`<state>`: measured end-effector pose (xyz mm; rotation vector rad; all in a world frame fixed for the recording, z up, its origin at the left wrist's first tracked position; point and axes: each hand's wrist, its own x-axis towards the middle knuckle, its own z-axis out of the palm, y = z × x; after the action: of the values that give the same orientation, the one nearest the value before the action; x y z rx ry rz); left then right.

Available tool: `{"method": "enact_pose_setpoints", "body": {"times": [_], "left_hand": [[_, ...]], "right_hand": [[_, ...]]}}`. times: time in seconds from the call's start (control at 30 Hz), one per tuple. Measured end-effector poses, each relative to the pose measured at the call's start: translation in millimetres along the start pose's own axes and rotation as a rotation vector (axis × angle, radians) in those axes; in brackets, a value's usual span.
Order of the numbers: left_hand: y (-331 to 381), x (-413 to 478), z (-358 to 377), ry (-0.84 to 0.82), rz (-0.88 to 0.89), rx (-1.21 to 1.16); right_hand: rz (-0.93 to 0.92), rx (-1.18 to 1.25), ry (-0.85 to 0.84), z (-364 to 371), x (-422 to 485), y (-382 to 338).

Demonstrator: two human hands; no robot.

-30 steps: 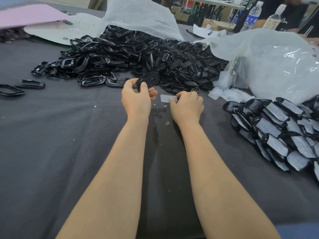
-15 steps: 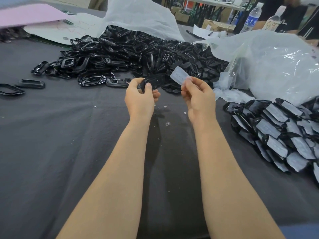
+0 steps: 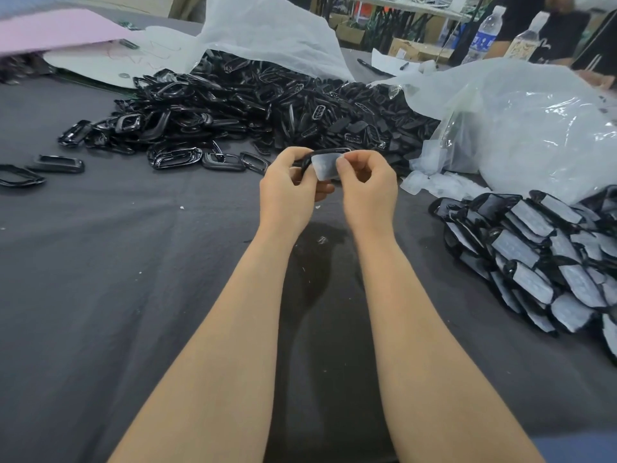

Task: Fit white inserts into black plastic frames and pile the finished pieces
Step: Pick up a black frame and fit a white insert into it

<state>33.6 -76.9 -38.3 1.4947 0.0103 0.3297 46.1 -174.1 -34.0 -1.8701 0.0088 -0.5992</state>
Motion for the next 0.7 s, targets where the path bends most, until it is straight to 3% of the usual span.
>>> {"method": "enact_pose_setpoints", "body": {"times": [0.43,0.7], "left_hand": [[0.1,-1.2,2.2,-0.039,0.019,0.001],[-2.8,2.0,1.7,-0.025,0.017,0.016]], "right_hand": [[0.073,0.150,0.069,2.5,-1.7,-1.2],[0.203,0.266,-0.057,-3.1,7.4,5.7]]}}
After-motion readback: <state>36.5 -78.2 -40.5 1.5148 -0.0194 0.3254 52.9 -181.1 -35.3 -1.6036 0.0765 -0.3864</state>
